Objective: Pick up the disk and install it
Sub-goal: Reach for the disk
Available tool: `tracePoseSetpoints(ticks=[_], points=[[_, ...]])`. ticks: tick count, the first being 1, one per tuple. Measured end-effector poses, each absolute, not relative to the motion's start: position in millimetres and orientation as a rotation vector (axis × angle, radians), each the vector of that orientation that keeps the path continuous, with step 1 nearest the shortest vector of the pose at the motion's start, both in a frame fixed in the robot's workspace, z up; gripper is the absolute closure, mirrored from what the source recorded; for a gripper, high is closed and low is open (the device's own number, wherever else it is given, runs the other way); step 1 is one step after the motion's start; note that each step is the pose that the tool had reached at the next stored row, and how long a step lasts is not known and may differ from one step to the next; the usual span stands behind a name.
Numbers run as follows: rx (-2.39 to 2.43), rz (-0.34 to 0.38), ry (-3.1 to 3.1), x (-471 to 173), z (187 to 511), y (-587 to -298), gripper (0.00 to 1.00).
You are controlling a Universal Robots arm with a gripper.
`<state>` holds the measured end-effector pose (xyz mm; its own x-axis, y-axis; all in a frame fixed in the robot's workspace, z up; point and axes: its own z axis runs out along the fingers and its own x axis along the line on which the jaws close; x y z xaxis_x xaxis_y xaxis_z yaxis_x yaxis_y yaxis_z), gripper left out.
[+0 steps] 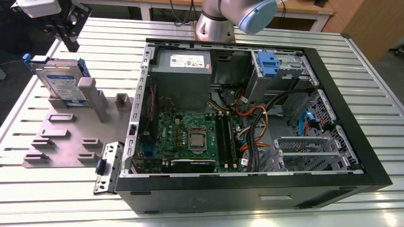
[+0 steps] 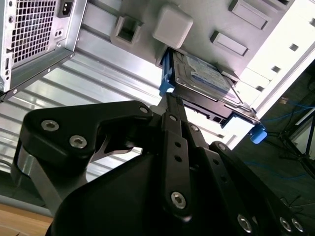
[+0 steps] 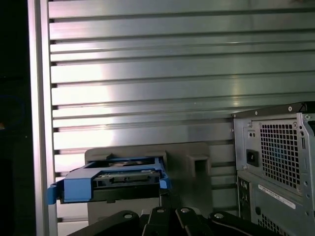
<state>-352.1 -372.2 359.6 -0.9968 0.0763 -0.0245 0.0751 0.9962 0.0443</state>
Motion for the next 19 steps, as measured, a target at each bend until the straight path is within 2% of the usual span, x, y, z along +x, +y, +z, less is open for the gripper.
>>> tracePoseSetpoints(ticks=[19], points=[[0.118, 0.068, 3.112, -389, 350, -372, 0.89]])
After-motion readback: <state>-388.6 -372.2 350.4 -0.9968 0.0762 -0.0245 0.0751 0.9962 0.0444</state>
